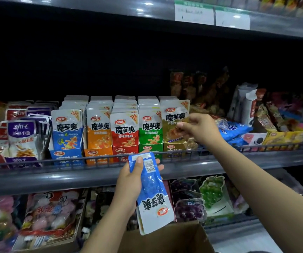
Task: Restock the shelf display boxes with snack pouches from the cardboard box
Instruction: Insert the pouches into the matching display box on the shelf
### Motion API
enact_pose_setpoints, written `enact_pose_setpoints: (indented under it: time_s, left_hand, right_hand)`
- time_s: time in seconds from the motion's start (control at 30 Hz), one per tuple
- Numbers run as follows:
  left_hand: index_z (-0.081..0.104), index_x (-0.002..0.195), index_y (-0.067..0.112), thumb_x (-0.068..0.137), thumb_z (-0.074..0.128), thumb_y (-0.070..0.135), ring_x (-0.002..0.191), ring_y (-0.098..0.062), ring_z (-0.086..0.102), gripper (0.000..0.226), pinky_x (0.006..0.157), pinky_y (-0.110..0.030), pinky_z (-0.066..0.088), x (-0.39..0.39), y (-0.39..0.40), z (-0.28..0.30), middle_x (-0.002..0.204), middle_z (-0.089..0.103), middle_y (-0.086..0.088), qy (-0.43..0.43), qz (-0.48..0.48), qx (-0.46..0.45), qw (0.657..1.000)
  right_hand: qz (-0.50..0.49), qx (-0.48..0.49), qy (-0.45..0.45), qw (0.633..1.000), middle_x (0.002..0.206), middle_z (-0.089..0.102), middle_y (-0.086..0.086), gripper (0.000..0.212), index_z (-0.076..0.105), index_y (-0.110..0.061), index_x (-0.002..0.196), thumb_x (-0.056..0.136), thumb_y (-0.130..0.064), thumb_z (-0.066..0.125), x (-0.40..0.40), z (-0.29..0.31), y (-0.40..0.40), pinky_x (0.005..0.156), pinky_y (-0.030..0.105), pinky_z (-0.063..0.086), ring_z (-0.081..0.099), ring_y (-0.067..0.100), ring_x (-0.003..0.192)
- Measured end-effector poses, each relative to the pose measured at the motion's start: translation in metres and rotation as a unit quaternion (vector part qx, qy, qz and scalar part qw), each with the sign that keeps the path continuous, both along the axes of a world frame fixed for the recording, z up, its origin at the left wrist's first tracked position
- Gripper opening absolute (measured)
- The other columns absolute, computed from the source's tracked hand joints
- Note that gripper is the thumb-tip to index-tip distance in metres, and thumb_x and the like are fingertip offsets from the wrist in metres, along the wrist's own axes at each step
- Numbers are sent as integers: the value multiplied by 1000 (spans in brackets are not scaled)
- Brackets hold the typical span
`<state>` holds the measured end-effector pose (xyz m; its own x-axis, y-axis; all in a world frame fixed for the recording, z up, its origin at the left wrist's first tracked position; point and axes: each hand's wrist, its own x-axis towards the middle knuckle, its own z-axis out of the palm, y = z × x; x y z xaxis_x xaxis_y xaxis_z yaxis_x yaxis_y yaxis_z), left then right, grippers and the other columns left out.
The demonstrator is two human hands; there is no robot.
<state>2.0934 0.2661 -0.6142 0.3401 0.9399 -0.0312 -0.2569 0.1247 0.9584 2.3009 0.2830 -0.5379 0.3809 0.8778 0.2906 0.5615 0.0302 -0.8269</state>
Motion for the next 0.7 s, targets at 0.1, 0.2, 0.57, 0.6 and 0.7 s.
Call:
enact_pose_setpoints:
  time_s: [0.1, 0.2, 0.57, 0.6, 0.7]
  left_hand:
    - [61, 109, 17, 100, 38, 30, 89, -19, 72, 27, 78, -41, 57, 1, 0, 0, 96, 75, -2, -4, -1, -1, 1000]
    - [61, 107, 18, 100, 39, 29, 89, -20, 72, 26, 77, -41, 57, 1, 0, 0, 97, 75, -2, -5, 0, 0, 1000]
    - [60, 110, 17, 100, 39, 30, 89, -19, 72, 27, 80, -41, 57, 2, -2, 0, 97, 75, -1, -8, -10, -13, 1000]
    - [60, 109, 17, 100, 39, 30, 89, -19, 72, 26, 79, -41, 57, 2, -2, 1, 97, 75, -1, -10, -11, -14, 1000]
    - [60, 108, 16, 100, 40, 28, 90, -21, 72, 25, 78, -41, 57, 2, -4, 2, 97, 75, -2, -17, -12, -17, 1000]
  right_hand:
    - [17, -46, 72, 996, 84, 72, 17, 14, 64, 0, 94, 87, -11, 65, 9, -9, -4, 48, 18, 52, 69, 11, 59]
    - [-3, -61, -7, 998, 80, 72, 13, 20, 67, -2, 90, 85, -21, 68, 12, -17, -4, 55, 27, 56, 70, 17, 65]
    - [-73, -58, -117, 989, 61, 55, 6, 42, 68, 7, 81, 80, -35, 72, 10, -18, 1, 46, 24, 31, 44, 14, 54]
    - [-74, -58, -109, 990, 61, 53, 7, 43, 67, 7, 81, 79, -35, 73, 10, -18, 0, 46, 24, 30, 42, 14, 54]
    - [-86, -37, -60, 994, 60, 51, 0, 31, 61, -4, 76, 77, -31, 76, 7, -21, -7, 49, 19, 33, 44, 9, 53]
